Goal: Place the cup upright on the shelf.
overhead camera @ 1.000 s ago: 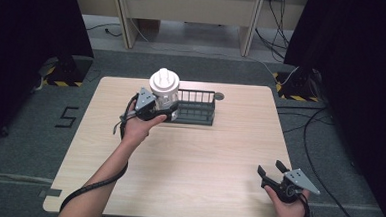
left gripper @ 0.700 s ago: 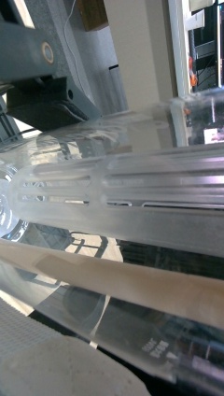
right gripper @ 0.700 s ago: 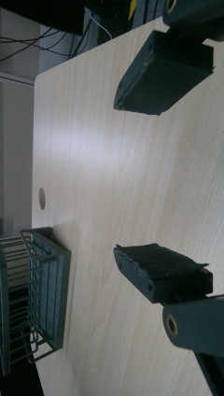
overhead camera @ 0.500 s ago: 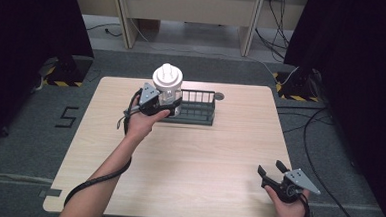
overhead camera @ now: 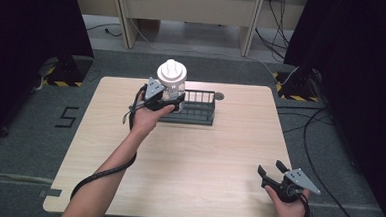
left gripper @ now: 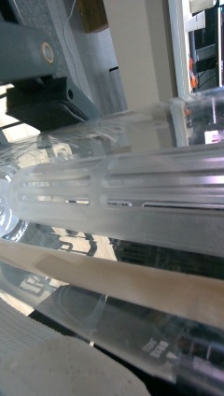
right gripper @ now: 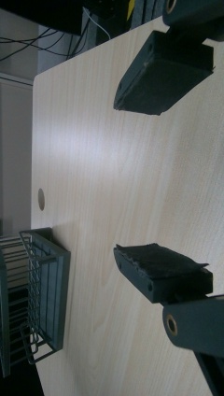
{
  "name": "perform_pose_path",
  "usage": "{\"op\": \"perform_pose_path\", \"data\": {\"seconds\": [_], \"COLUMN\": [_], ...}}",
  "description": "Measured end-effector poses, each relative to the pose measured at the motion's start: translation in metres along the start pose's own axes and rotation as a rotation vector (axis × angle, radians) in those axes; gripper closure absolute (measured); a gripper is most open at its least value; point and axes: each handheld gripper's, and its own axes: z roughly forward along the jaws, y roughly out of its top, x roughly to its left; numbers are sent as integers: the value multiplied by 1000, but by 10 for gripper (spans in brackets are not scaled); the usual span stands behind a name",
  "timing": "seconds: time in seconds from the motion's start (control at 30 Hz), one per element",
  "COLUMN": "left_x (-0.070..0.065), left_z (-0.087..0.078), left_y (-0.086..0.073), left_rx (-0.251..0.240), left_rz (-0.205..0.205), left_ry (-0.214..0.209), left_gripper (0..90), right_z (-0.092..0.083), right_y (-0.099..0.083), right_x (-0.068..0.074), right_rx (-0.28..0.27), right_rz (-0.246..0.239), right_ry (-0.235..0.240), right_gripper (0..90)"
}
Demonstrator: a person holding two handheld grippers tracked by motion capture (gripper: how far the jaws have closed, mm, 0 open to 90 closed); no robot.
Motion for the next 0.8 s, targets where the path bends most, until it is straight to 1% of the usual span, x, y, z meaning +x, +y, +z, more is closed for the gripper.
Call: {"op": "perform_pose_path", "data": {"seconds": [0.2,0.4,0.8], "left_x": [-1,-2,0], "left_z": [7,16,31], "left_y": [2,1,2], "left_rx": [1,8,17], "left_rz": [0,-8,-17], "left_ry": [5,11,37], "left_gripper": [176,176,176], "right_z": [0,0,0], "right_y": [0,0,0], "right_x": [0,0,-1], "right_rx": [-1,-3,1], "right_rz": [3,1,5], "right_ry": [1,2,6], "right_gripper": [251,251,252]}}
